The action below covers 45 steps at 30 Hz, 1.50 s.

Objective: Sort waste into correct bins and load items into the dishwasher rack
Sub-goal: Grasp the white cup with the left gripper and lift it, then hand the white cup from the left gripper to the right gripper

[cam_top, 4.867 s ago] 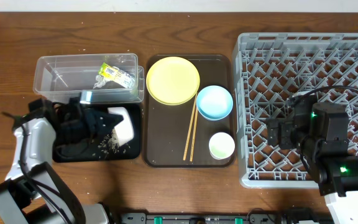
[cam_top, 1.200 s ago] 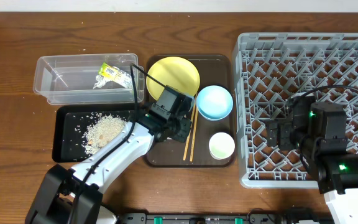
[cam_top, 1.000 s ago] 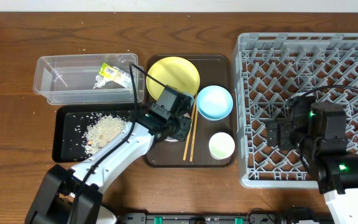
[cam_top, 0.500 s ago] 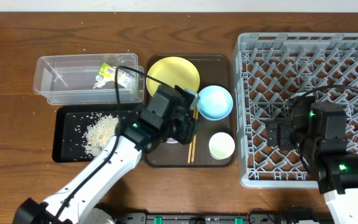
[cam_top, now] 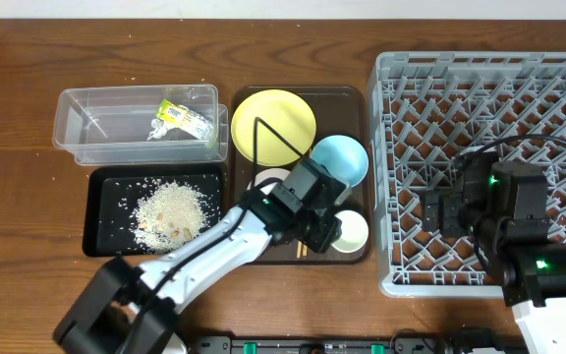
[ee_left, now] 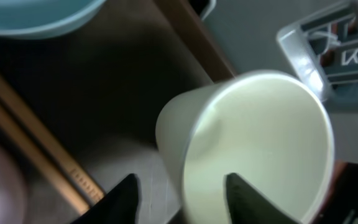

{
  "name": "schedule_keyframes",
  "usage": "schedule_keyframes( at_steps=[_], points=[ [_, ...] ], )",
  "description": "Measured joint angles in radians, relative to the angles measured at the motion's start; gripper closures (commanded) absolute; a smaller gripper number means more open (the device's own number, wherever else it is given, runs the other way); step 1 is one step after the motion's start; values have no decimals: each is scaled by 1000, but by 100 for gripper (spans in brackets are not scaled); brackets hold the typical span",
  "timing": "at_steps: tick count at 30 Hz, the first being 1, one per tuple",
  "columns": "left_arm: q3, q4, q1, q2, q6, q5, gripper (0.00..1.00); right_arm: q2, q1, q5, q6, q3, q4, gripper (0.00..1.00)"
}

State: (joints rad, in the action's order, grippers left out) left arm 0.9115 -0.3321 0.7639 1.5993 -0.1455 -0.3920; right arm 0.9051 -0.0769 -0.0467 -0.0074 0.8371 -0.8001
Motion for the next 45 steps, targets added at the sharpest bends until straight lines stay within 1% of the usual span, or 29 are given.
schedule_keyframes(
  at_steps=[3,4,7,11,16,21,24,25,27,31,34,35,39,41,45],
  points=[
    [0,2,5,24,2,-2,85,0,0,0,0,0,-1,1],
    [0,2,5,26,2,-2,86,0,0,0,0,0,-2,1],
    [0,2,5,28,2,-1,94,0,0,0,0,0,-3,1],
    [0,3,5,28,2,6,94,0,0,0,0,0,-3,1],
    [0,-1,-19,3,-29,6,94,0,0,0,0,0,-2,1],
    [1,1,-132,-147,-84,6,94,0,0,27,4,0,66,1],
    [10,24,-255,-266,-134,-1,94,0,0,60,26,0,159,1],
    [12,31,-273,-277,-144,-5,94,1,0,59,27,1,172,1],
    [19,76,-369,-307,-193,-64,94,3,0,32,34,2,206,1],
    [21,171,-525,-288,-304,-249,94,31,1,-179,-7,2,216,1],
    [21,255,-578,-234,-375,-428,94,70,0,-424,-89,3,188,1],
    [21,296,-584,-211,-402,-497,94,89,0,-528,-131,3,165,1],
    [21,375,-576,-149,-470,-680,94,157,-1,-780,-225,3,135,1],
    [21,389,-562,-128,-495,-750,94,197,-11,-863,-259,4,142,1],
    [21,390,-526,-111,-518,-830,94,275,-34,-985,-306,3,207,1]
  ],
)
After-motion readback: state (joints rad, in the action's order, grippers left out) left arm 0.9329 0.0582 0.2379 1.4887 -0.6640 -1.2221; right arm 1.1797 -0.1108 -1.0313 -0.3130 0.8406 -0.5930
